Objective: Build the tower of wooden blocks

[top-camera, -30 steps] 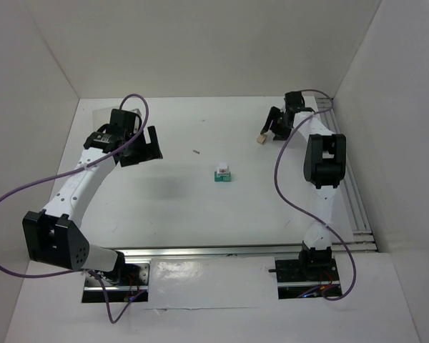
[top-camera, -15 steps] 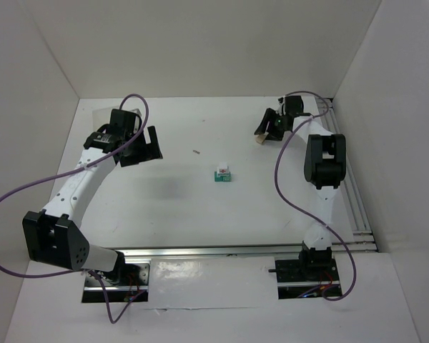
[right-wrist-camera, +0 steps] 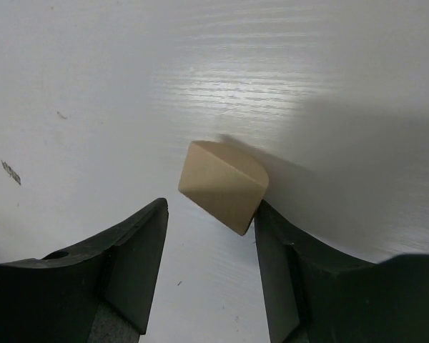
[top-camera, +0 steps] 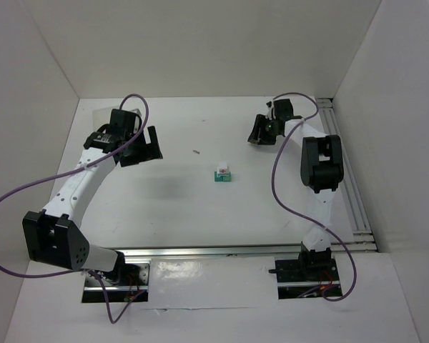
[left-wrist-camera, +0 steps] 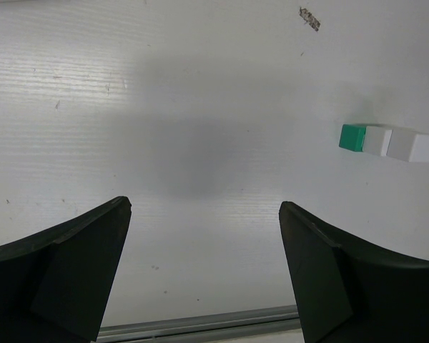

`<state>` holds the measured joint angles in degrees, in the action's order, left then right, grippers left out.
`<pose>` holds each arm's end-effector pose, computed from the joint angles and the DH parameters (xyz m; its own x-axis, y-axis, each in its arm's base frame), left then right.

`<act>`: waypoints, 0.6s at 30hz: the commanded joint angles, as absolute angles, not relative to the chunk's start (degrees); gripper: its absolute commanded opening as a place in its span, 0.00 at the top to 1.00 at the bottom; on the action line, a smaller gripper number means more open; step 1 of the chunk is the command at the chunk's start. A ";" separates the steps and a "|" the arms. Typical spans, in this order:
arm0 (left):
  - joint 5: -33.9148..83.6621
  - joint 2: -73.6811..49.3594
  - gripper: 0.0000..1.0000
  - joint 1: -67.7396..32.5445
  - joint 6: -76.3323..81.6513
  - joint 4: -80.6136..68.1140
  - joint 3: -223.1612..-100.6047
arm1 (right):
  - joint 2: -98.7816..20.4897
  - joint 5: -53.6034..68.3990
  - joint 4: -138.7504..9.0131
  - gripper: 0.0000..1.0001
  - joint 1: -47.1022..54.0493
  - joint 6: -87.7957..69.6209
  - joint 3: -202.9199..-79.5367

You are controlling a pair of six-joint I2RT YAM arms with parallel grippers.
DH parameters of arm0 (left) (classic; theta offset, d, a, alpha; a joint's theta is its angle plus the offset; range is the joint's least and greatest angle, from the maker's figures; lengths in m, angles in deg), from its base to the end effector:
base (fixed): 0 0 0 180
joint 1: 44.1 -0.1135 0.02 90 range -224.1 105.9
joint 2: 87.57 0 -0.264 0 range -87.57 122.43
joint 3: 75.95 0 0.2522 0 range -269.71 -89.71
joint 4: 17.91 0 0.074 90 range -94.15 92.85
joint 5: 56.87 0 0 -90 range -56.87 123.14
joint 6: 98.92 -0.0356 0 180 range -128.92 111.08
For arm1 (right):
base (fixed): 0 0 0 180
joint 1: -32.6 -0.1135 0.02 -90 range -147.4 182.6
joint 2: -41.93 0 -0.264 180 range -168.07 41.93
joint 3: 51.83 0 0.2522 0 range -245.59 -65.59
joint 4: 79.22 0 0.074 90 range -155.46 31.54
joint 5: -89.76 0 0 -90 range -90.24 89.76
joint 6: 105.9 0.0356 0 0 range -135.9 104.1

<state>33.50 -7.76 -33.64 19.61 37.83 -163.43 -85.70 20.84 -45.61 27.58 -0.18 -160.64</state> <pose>0.2916 -0.0536 0.3255 -0.7274 -0.3514 -0.5894 -0.1937 0.9291 -0.3149 0.4823 0.0552 0.1562 -0.8413 0.1799 -0.5097 -0.0750 0.8951 0.4396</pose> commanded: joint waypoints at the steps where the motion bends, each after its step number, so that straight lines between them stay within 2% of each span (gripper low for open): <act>1: 33.57 -8.03 0.02 -33.37 19.29 37.51 -164.33 | -84.28 17.42 -42.52 0.41 26.54 -1.93 -158.32; 6: 33.57 -8.55 0.02 -33.37 19.29 37.51 -163.81 | -85.94 16.90 -43.13 0.41 26.54 -0.09 -158.85; 11: 34.10 -8.55 0.02 -33.37 19.29 37.51 -163.81 | -86.47 20.14 -46.64 0.33 27.15 4.12 -157.98; 18: 34.10 -8.55 0.02 -33.37 19.29 37.51 -163.81 | -84.90 24.45 -54.55 0.35 28.82 12.03 -153.93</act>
